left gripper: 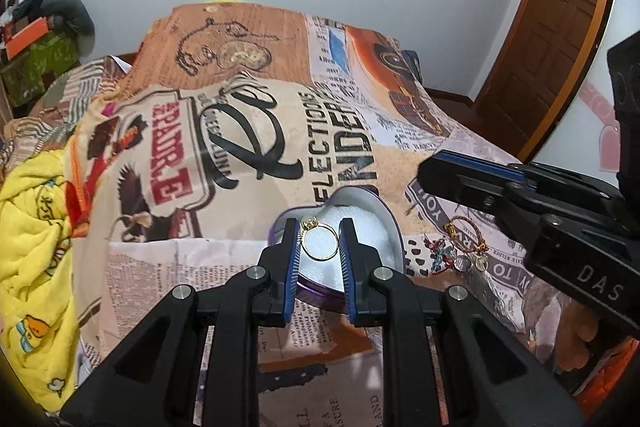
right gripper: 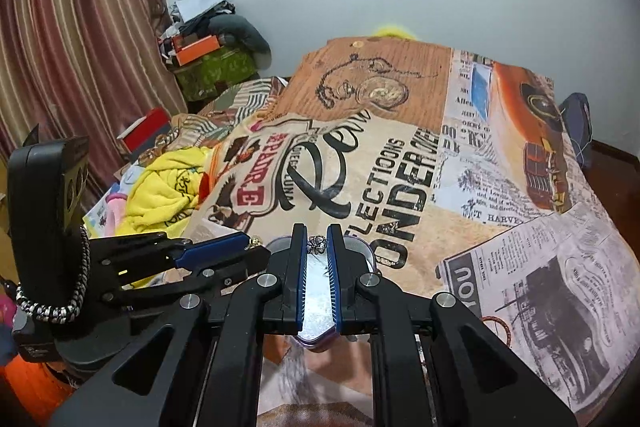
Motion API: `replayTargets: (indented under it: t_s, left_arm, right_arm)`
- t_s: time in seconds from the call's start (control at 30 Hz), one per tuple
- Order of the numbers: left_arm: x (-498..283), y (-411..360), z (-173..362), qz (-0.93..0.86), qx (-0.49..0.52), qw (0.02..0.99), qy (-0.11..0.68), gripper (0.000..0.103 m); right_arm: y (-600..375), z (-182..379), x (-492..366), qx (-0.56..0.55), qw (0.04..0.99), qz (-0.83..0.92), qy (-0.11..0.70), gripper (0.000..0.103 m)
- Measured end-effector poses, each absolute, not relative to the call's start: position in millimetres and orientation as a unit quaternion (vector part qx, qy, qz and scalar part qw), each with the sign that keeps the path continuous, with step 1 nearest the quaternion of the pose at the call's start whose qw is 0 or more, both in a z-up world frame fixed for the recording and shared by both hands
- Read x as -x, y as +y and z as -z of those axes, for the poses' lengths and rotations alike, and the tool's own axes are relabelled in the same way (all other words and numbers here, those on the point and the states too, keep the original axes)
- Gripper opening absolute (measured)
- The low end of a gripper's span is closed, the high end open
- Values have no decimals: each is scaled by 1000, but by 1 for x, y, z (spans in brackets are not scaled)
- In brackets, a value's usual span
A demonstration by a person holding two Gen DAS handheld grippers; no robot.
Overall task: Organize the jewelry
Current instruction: 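Carry both items over the heart tin and open both grippers to drop them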
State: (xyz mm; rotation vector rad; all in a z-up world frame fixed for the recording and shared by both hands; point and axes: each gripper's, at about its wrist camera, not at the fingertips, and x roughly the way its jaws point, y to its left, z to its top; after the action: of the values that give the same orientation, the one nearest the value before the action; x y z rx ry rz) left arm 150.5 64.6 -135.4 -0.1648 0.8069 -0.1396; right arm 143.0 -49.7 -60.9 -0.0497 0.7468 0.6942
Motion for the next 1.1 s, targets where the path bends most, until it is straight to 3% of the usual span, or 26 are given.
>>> replayTargets:
  t_s: [0.77, 0.87, 1.0, 1.1]
  left_arm:
    - [-148, 79, 137, 31, 56, 919, 388, 21]
    - [-145, 85, 133, 21, 61, 921, 384, 23]
    - [-142, 90, 129, 11, 63, 923, 380, 23]
    - [-139, 91, 126, 7, 65, 923, 379, 24]
  right_arm:
    - [-41, 94, -161, 29, 853, -332, 401, 9]
    - [-40, 96, -160, 34, 851, -330, 406, 16]
    - [-43, 93, -156, 36, 857, -323, 401, 36]
    - [-46, 89, -153, 39, 861, -318, 395, 38]
